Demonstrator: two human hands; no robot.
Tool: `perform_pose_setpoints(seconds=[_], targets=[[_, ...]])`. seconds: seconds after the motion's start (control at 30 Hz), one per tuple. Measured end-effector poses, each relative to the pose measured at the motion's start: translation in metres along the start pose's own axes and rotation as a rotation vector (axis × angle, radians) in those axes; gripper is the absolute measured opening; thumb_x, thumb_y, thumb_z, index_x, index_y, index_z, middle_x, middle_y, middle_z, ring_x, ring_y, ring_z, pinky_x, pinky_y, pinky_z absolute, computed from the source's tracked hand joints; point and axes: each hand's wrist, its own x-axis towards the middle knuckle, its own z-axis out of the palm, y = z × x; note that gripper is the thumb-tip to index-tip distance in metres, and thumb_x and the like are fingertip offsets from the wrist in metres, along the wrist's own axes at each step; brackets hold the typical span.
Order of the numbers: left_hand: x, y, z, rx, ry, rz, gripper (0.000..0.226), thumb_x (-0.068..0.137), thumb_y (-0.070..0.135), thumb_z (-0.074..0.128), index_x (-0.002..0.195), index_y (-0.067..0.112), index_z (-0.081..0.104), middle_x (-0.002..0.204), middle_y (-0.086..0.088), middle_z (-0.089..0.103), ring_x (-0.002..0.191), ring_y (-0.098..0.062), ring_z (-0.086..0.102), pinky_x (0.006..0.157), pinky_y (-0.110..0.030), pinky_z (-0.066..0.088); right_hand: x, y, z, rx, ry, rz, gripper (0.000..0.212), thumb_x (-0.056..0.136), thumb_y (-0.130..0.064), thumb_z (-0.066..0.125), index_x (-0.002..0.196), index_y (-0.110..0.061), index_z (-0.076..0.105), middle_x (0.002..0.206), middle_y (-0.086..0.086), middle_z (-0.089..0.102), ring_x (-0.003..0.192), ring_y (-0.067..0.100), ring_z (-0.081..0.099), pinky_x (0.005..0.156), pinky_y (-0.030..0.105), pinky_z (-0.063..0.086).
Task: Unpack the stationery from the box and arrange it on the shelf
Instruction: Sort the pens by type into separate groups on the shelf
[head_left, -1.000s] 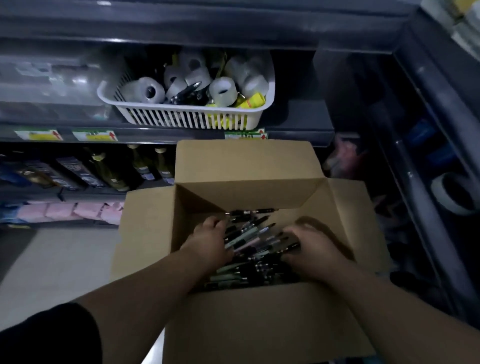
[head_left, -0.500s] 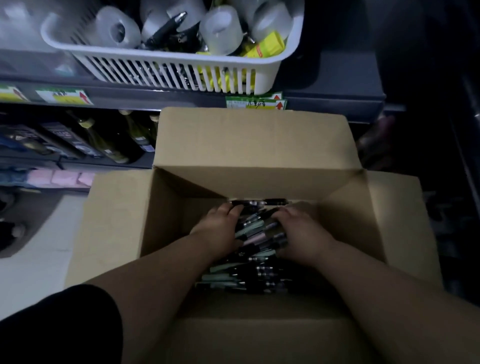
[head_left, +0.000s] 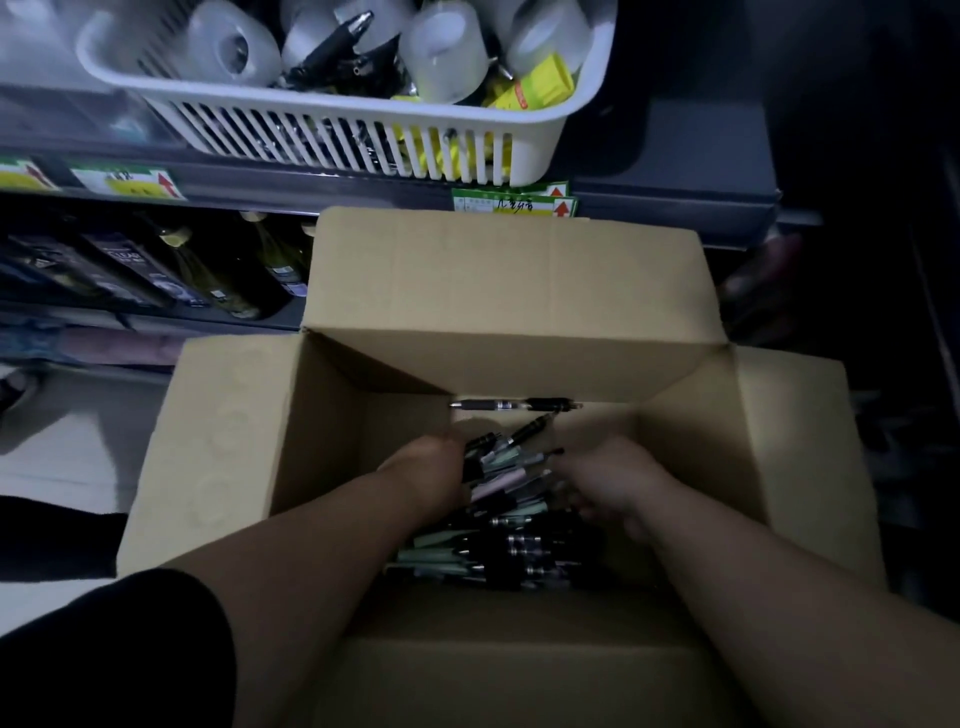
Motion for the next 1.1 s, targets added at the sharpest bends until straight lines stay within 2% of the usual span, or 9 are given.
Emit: perform_pose_setpoints(seconds=[0.07, 0.17, 0.27, 0.37, 0.5, 0.63, 0.87, 1.0, 1.1], targets=[[-0.001, 0.000, -0.001, 0.008, -0.015, -0.005, 0.052, 0.087, 0.029, 0.061, 0.134, 0.010, 0.046, 0.128, -0.015, 0.056, 0.117, -0.029, 0.055, 0.089, -0.030, 0.046, -0.004, 0.001, 0.003, 0.242, -0.091, 0.141, 0.015, 0.093, -0.026, 0.060, 0.085, -0.012, 0.062, 0.089, 0.008, 0.061, 0.086, 0.022, 0.061, 0.075, 0.031, 0.052], [-0.002, -0.002, -0.001, -0.016, -0.048, -0.029, 0.051, 0.088, 0.030, 0.060, 0.134, 0.011, 0.049, 0.129, -0.015, 0.057, 0.118, -0.028, 0.055, 0.090, -0.028, 0.045, 0.000, 0.006, 0.013, 0.361, -0.100, 0.168, 0.014, 0.092, -0.023, 0.062, 0.083, -0.014, 0.058, 0.089, 0.006, 0.060, 0.091, 0.022, 0.060, 0.086, 0.035, 0.052], [-0.001, -0.004, -0.004, -0.071, -0.048, -0.063, 0.048, 0.090, 0.029, 0.054, 0.135, 0.014, 0.048, 0.133, -0.014, 0.056, 0.121, -0.028, 0.053, 0.092, -0.026, 0.043, 0.012, 0.002, 0.028, 0.397, -0.032, 0.155, 0.015, 0.091, -0.027, 0.064, 0.093, -0.013, 0.060, 0.099, 0.007, 0.061, 0.096, 0.024, 0.061, 0.081, 0.035, 0.051], [0.001, -0.006, -0.010, -0.101, -0.019, -0.113, 0.041, 0.096, 0.026, 0.045, 0.134, 0.011, 0.046, 0.135, -0.014, 0.053, 0.123, -0.028, 0.051, 0.093, -0.027, 0.042, 0.029, -0.005, 0.042, 0.344, 0.040, 0.126, 0.033, 0.087, -0.031, 0.068, 0.108, -0.006, 0.064, 0.111, 0.014, 0.065, 0.097, 0.027, 0.062, 0.067, 0.032, 0.050], [-0.004, -0.015, -0.013, -0.179, -0.001, -0.200, 0.042, 0.097, 0.030, 0.044, 0.131, 0.006, 0.047, 0.130, -0.015, 0.055, 0.118, -0.030, 0.055, 0.090, -0.031, 0.044, 0.037, -0.019, 0.049, -0.071, 0.117, 0.024, 0.032, 0.084, -0.041, 0.067, 0.081, -0.010, 0.060, 0.083, 0.011, 0.058, 0.081, 0.026, 0.060, 0.064, 0.031, 0.043], [-0.012, -0.019, -0.011, -0.255, 0.026, -0.254, 0.042, 0.100, 0.023, 0.042, 0.133, -0.001, 0.036, 0.132, -0.018, 0.051, 0.120, -0.032, 0.052, 0.091, -0.032, 0.044, 0.041, -0.025, 0.062, -0.299, 0.187, -0.022, 0.065, 0.075, -0.061, 0.067, 0.114, -0.008, 0.061, 0.098, 0.009, 0.055, 0.099, 0.026, 0.061, 0.067, 0.025, 0.038], [-0.014, -0.018, -0.010, -0.422, -0.024, -0.263, 0.046, 0.100, 0.030, 0.044, 0.136, 0.003, 0.032, 0.137, -0.020, 0.047, 0.123, -0.034, 0.049, 0.092, -0.033, 0.043, 0.038, -0.028, 0.068, -0.215, 0.286, -0.017, 0.084, 0.068, -0.044, 0.081, 0.129, -0.003, 0.042, 0.117, 0.011, 0.059, 0.111, 0.028, 0.060, 0.073, 0.024, 0.040], [-0.014, -0.018, -0.008, -0.450, -0.038, -0.241, 0.044, 0.097, 0.029, 0.048, 0.132, 0.005, 0.038, 0.136, -0.019, 0.049, 0.123, -0.033, 0.049, 0.092, -0.032, 0.042, 0.033, -0.029, 0.066, -0.151, 0.375, -0.034, 0.074, 0.078, -0.026, 0.074, 0.130, 0.002, 0.030, 0.117, 0.017, 0.061, 0.108, 0.033, 0.060, 0.070, 0.026, 0.038], [-0.014, -0.017, -0.008, -0.457, -0.035, -0.223, 0.050, 0.094, 0.034, 0.053, 0.133, 0.005, 0.042, 0.137, -0.016, 0.049, 0.125, -0.031, 0.049, 0.094, -0.029, 0.041, 0.033, -0.024, 0.070, -0.122, 0.404, -0.061, 0.080, 0.072, -0.032, 0.081, 0.127, 0.000, 0.033, 0.119, 0.016, 0.061, 0.110, 0.031, 0.060, 0.074, 0.027, 0.041]])
